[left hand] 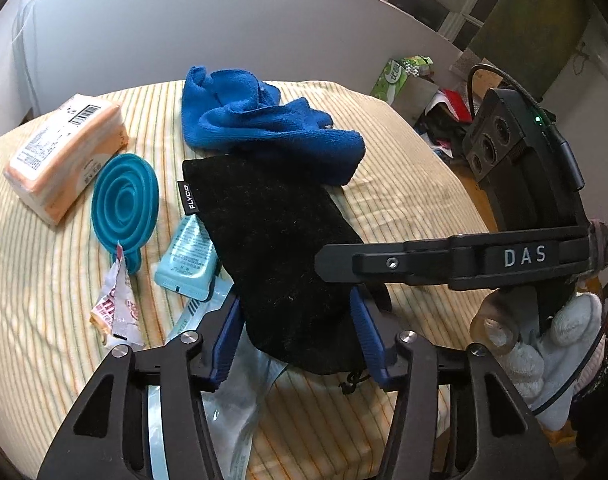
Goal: Organize soft objects
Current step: 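Close both grippers on the edge of the black fabric pouch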
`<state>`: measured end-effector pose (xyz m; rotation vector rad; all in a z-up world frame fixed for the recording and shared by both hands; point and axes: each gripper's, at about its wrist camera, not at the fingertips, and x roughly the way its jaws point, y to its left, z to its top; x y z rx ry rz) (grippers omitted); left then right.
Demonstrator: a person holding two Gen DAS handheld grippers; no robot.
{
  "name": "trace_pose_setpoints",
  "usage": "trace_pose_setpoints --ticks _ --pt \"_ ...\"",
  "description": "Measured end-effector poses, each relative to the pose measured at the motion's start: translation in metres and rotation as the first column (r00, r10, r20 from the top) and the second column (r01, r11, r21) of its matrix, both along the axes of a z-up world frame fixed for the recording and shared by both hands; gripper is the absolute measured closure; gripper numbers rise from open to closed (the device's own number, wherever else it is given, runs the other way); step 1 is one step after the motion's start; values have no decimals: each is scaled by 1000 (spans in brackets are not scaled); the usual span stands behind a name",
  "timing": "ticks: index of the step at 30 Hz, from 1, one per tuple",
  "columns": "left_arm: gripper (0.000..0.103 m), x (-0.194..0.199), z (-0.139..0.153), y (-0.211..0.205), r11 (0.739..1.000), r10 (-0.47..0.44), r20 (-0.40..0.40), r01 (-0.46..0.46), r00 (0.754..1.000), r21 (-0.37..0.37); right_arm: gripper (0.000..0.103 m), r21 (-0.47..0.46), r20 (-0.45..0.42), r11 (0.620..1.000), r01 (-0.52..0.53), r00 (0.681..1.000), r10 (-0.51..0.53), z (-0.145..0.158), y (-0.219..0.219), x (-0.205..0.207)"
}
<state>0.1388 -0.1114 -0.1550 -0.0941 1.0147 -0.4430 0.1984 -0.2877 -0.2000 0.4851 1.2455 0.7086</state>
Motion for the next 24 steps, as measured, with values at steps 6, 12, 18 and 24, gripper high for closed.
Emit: trace_pose_setpoints --ticks 6,12,18,24 --pt "54 -4 2 -1 1000 -3 9 3 1000 -11 60 18 2 1000 5 1000 -5 1 -2 -3" --pt "54 -15 11 -1 999 -12 29 13 1000 -39 61 13 33 1000 5 999 -6 16 -5 -17" --pt "54 -33 28 0 997 -23 71 28 997 -71 61 -3 91 1000 20 996 -20 40 -7 -38" --pt "54 -51 47 9 995 -13 132 26 991 -94 62 -10 149 1000 23 989 -22 65 -4 -59"
